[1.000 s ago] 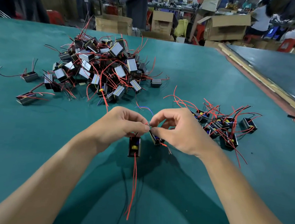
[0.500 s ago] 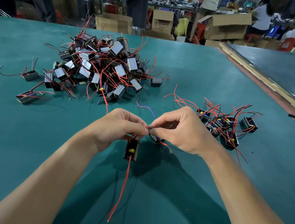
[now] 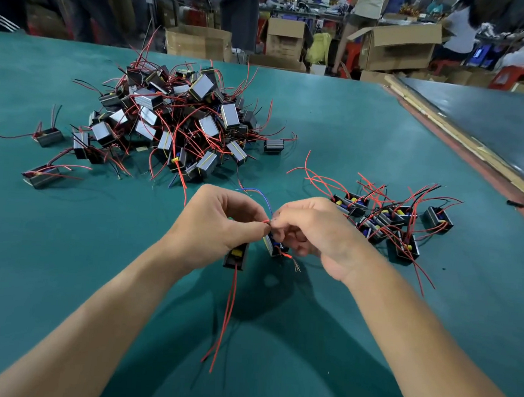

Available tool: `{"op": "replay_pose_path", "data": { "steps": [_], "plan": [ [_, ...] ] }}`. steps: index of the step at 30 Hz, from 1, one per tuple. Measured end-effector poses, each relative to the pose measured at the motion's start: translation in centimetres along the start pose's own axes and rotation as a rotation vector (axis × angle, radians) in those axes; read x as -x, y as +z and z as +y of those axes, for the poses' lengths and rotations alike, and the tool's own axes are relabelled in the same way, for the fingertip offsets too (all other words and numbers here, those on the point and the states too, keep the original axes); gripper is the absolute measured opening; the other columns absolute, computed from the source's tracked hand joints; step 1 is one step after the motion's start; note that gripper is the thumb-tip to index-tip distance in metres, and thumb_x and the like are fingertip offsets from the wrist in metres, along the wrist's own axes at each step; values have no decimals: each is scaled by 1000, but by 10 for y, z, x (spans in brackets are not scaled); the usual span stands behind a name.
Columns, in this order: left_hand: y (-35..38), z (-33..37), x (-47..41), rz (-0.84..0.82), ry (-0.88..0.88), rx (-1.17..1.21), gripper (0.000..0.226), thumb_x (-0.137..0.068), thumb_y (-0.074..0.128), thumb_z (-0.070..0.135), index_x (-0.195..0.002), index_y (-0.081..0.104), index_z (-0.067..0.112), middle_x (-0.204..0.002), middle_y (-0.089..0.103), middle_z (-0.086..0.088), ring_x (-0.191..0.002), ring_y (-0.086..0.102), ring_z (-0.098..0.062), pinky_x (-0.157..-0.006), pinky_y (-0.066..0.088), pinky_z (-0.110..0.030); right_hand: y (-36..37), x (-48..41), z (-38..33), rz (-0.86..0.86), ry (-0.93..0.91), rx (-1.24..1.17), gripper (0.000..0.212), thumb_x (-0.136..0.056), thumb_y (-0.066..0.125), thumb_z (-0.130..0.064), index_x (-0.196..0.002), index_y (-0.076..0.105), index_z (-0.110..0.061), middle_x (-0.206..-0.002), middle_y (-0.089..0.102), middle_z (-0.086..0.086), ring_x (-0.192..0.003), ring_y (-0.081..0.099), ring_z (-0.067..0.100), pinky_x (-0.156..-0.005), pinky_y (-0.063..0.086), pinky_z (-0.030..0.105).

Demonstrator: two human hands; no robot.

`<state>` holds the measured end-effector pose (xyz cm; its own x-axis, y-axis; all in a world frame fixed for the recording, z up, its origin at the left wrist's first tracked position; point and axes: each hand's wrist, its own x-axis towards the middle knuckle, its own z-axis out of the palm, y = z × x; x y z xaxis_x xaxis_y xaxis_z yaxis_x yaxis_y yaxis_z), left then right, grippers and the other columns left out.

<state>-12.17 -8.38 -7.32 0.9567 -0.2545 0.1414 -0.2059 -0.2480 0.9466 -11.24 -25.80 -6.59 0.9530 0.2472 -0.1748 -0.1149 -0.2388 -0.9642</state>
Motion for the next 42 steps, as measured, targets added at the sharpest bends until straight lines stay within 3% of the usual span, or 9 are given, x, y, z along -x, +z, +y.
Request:
{"op": "replay_pose_path", "data": {
  "steps": [5, 7, 10, 17, 20, 25, 33, 36, 42],
  "plan": [
    [-6, 1, -1, 4, -110, 82, 17, -80, 73, 2, -66, 72, 12, -60, 61, 0, -57, 51, -12, -64, 43, -25, 1, 2, 1, 96, -311, 138, 18, -84, 72, -2, -70, 69, -13, -61, 66, -2, -52, 53, 8, -50, 43, 22],
    [-7, 4, -1, -25, -161, 139, 16, -81, 70, 1, -68, 71, 10, -59, 58, -1, -57, 50, -12, -67, 43, -29, 1, 2, 3, 112, -437, 220, 15, -83, 72, -1, -74, 72, -12, -68, 70, 2, -59, 58, 10, -58, 51, 31],
    [-10, 6, -1, -69, -231, 192, 19, -81, 70, 4, -65, 70, 14, -61, 56, 0, -58, 50, -12, -65, 43, -24, -1, 2, 6, 110, -513, 316, 14, -84, 73, -3, -78, 75, -16, -73, 72, 0, -60, 60, 12, -61, 51, 28],
    [-10, 5, -2, -83, -243, 149, 15, -78, 74, 5, -66, 70, 13, -60, 58, 0, -56, 50, -10, -61, 43, -19, -3, 3, 7, 66, -470, 421, 14, -88, 68, -10, -75, 70, -15, -65, 68, -1, -57, 58, 15, -61, 49, 29],
    [-7, 4, 0, -47, -176, 55, 20, -80, 73, 1, -65, 73, 14, -61, 61, -1, -59, 50, -13, -65, 41, -27, -1, 3, 5, -31, -320, 422, 23, -92, 60, -8, -70, 61, -13, -60, 58, -2, -54, 47, 9, -54, 40, 24],
    [-4, 5, 3, -55, -43, -45, 24, -81, 73, -1, -65, 71, 17, -59, 64, 6, -55, 51, -6, -56, 43, -16, -2, 3, 2, -167, -32, 189, 37, -93, 51, -6, -57, 54, -16, -52, 52, -2, -47, 37, 12, -41, 27, 19],
    [-9, 7, 0, -104, -168, 59, 15, -83, 70, 4, -70, 71, 11, -62, 60, -3, -61, 50, -15, -70, 41, -31, -8, 1, 6, -47, -363, 301, 20, -83, 71, 4, -85, 66, -16, -78, 69, 7, -67, 59, 17, -65, 50, 32],
    [-11, 7, -1, -141, -218, 90, 20, -85, 68, 7, -67, 70, 15, -63, 59, -1, -61, 50, -13, -71, 41, -29, -9, 0, 7, -22, -440, 324, 16, -82, 75, 0, -82, 71, -15, -78, 73, 5, -65, 62, 11, -60, 51, 24],
    [-13, 6, -1, -144, -265, 132, 17, -87, 66, 9, -70, 68, 12, -64, 59, -1, -59, 52, -10, -64, 47, -21, -10, 0, 8, 27, -470, 350, 8, -81, 79, -8, -78, 75, -14, -74, 74, 1, -63, 65, 12, -66, 55, 37]
  ]
}}
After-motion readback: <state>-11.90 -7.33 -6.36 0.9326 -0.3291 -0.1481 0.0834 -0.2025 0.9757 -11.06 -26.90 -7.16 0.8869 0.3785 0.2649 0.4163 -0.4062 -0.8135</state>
